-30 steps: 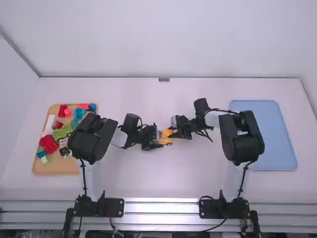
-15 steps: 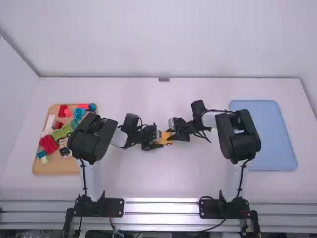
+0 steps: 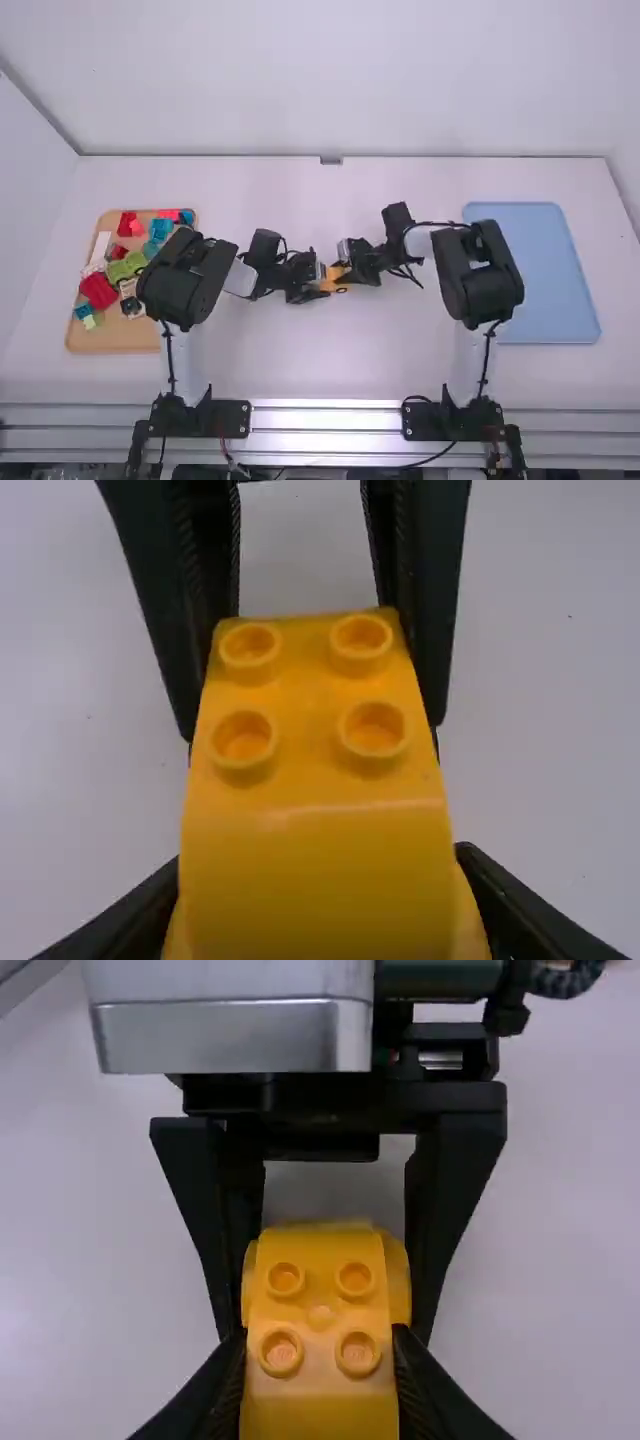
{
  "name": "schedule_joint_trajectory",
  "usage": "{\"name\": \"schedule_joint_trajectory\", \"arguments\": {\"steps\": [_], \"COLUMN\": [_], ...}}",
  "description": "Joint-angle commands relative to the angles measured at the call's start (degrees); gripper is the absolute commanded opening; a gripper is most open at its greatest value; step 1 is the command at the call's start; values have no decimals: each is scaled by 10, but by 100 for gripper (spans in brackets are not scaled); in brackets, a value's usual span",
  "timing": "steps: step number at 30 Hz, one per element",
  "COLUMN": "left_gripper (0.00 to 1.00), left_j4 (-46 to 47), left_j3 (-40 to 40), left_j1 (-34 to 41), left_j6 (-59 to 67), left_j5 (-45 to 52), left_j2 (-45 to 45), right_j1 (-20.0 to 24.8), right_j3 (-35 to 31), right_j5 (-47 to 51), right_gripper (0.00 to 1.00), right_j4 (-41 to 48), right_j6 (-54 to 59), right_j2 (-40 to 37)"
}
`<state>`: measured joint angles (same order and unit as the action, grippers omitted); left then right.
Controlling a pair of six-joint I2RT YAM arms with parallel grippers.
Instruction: Assemble lego blocks to make yellow taxi
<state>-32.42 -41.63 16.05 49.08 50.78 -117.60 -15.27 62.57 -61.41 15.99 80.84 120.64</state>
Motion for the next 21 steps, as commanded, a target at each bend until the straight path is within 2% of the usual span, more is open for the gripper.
{"name": "schedule_joint_trajectory", "arguments": {"steps": [1,10,21], "left_gripper": [43,40,37], "left_j4": [0,0,0], "left_j3": [-1,-1,-1], "left_j1": [-3,-3,-3], "left_j6": [-2,-2,-2], "left_j5": [8,8,8], "left_j2": [-6,-6,-6], "right_j1": [3,-1,-20], "right_j3": [4,5,5], "right_j5": [7,20,90], "right_gripper": [16,15,12], "right_j4": [-9,-3,13], "right_j6": [-20,-5,0], "right_j2": [26,35,35]}}
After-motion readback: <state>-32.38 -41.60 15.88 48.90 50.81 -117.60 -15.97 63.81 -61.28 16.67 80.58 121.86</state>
